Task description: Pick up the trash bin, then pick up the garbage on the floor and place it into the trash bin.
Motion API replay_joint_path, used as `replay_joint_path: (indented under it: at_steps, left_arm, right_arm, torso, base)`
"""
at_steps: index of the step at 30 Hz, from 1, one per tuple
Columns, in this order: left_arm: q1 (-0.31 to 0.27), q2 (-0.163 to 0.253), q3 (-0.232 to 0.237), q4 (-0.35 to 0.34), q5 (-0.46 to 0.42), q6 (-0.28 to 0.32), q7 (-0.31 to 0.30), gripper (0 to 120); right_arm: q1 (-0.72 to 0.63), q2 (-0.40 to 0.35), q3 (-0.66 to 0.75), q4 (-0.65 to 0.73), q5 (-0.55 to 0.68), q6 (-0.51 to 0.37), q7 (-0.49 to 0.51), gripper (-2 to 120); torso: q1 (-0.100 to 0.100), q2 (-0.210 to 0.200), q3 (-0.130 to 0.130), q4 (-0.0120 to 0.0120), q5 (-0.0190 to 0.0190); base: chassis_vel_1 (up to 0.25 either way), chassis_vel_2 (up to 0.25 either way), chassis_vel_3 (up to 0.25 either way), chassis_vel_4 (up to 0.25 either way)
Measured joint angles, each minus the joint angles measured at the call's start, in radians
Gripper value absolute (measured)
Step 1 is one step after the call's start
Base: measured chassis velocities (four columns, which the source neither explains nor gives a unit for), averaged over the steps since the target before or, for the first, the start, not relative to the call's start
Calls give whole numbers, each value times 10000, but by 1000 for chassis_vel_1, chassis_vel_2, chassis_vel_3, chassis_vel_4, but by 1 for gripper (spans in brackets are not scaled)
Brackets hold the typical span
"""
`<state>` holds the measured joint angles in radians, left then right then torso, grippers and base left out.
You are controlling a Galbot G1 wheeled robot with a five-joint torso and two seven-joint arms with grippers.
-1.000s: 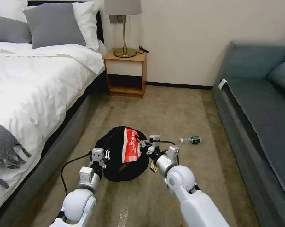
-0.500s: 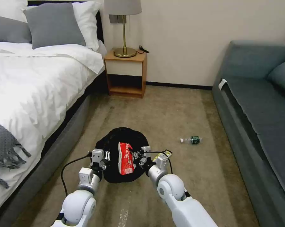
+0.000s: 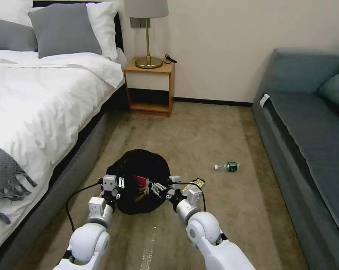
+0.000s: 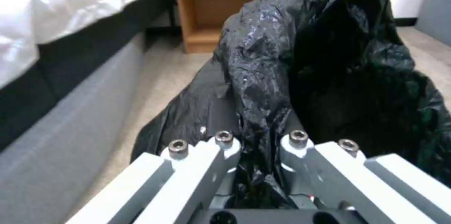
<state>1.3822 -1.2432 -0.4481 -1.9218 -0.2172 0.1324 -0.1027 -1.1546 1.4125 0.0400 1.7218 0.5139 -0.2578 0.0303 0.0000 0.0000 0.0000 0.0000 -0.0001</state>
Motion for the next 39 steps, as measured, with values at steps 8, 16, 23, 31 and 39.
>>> replay_joint_path:
  at_steps: [8, 16, 23, 31, 39]
  left_arm:
    - [-50, 389, -751, 113, -531, 1, -41, 4]
    - [-54, 373, -964, 243, -592, -61, -82, 4]
    - [22, 360, -1065, 288, -641, -135, -92, 4]
    - [94, 296, -1169, 309, -668, -181, -129, 4]
    - [91, 167, -1154, 360, -607, -194, -139, 4]
  right_arm:
    - [78, -63, 470, -815, -602, 196, 169, 100]
    - [35, -109, 849, -1704, -1910, 445, 369, 100]
    - [297, 106, 992, -2752, -2891, 404, 805, 100]
    - [1031, 512, 1064, -3971, -3060, 418, 1136, 100]
    - [1579, 777, 996, -4991, -3169, 260, 1275, 100]
  torso:
    - [0, 0, 0, 0, 1]
    - [0, 0, 0, 0, 0]
    - [0, 0, 0, 0, 1]
    - [0, -1, 1, 1, 1]
    - [0, -1, 0, 1, 0]
  base:
    - [0, 0, 0, 0]
    - [0, 0, 0, 0]
    - [0, 0, 0, 0]
    - [0, 0, 0, 0]
    - [0, 0, 0, 0]
